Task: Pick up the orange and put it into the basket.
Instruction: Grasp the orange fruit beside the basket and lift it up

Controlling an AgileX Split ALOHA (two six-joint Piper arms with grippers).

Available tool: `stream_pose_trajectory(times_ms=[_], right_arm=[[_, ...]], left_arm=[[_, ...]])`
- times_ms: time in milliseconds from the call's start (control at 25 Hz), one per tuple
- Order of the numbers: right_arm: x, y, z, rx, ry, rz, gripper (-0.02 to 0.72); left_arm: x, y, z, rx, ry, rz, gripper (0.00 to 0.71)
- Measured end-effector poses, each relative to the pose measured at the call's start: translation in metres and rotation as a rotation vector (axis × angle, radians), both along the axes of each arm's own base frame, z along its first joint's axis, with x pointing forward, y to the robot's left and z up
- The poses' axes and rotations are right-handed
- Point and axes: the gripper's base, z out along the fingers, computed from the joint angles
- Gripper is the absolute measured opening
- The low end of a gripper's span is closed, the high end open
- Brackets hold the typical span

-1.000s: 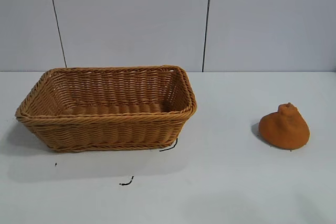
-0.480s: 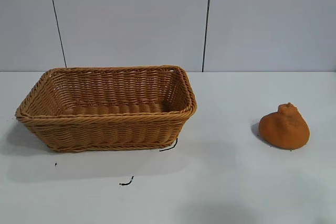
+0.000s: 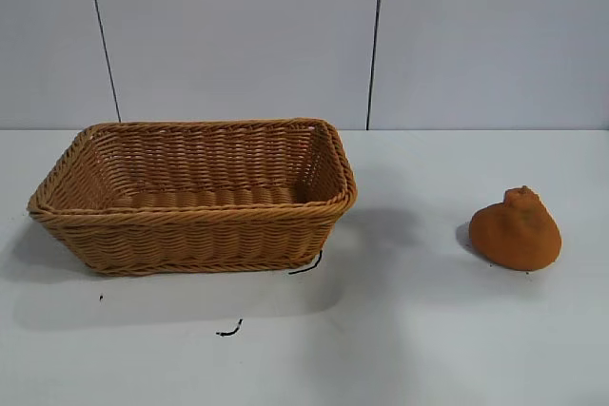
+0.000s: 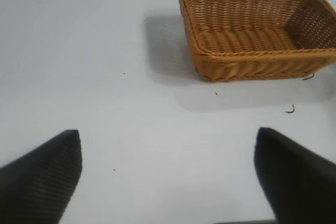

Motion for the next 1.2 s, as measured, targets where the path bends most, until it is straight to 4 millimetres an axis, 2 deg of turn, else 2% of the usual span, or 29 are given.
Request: stream_pose_trajectory(times_ms=[200, 480, 600, 640, 720, 840, 920, 1000, 1080, 1200], right_arm=[[0.03, 0.0, -0.045, -0.021, 0.08, -0.021, 0.695], [0.048, 0.001, -0.115, -0.034, 0.172, -0.032, 0.695], [0.05, 0.001, -0.132, -0.036, 0.194, -0.033, 0.685], [0.05, 0.001, -0.134, -0.036, 0.196, -0.034, 0.649], [0.051, 0.001, -0.134, -0.036, 0.191, -0.034, 0.522], [0.054, 0.001, -0.13, -0.035, 0.19, -0.033, 0.262], [0.058, 0.001, -0.12, -0.035, 0.2, -0.03, 0.145], [0.063, 0.002, -0.106, -0.034, 0.196, -0.023, 0.106], [0.071, 0.002, -0.084, -0.031, 0.154, -0.02, 0.104], [0.084, 0.003, -0.031, -0.021, 0.023, -0.017, 0.104]], left_arm=[[0.0, 0.0, 0.0, 0.0, 0.0, 0.0, 0.639], [0.0, 0.0, 0.0, 0.0, 0.0, 0.0, 0.639], [0.0, 0.0, 0.0, 0.0, 0.0, 0.0, 0.639], [0.0, 0.0, 0.0, 0.0, 0.0, 0.0, 0.639], [0.0, 0.0, 0.0, 0.0, 0.0, 0.0, 0.639], [0.0, 0.0, 0.0, 0.0, 0.0, 0.0, 0.639], [0.0, 0.0, 0.0, 0.0, 0.0, 0.0, 0.639], [0.0, 0.0, 0.0, 0.0, 0.0, 0.0, 0.639], [0.0, 0.0, 0.0, 0.0, 0.0, 0.0, 0.639], [0.0, 0.0, 0.0, 0.0, 0.0, 0.0, 0.639]])
